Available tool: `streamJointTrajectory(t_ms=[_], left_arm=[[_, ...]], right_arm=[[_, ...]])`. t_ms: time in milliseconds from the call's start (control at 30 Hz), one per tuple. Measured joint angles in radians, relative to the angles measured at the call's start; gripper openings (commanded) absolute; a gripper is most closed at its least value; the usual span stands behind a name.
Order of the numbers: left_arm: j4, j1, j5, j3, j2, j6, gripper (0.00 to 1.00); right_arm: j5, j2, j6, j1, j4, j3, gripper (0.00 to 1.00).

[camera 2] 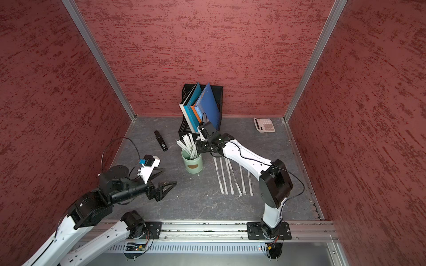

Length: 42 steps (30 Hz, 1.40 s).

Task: Take the straws out of the storage container
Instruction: Pick up the straw from the container.

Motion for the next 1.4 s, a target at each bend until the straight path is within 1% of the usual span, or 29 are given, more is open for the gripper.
streamJointTrajectory(t_ms=[67, 167, 500, 1000, 1400], left_arm=[[0.000, 0.000, 0.000, 0.000, 0.000, 0.000, 0.99], [0.000, 0.000, 0.000, 0.000, 0.000, 0.000, 0.99], [0.000, 0.000, -0.002, 0.000, 0.000, 0.000, 1.00], [0.000, 0.000, -0.011, 0.000, 0.000, 0.000, 0.99], [0.000, 0.003, -0.011, 0.000, 0.000, 0.000, 0.99]], right_arm=[[0.000, 0.005, -0.003, -0.001, 0.000, 0.000, 0.08], [0.000, 0.009, -0.006, -0.002, -0.002, 0.000, 0.06], [0.000, -0.005, -0.013, -0.004, -0.022, 0.002, 0.01], [0.005, -0.050, -0.016, -0.004, -0.053, 0.014, 0.00], [0.033, -0.193, -0.054, -0.011, -0.121, 0.074, 0.00]])
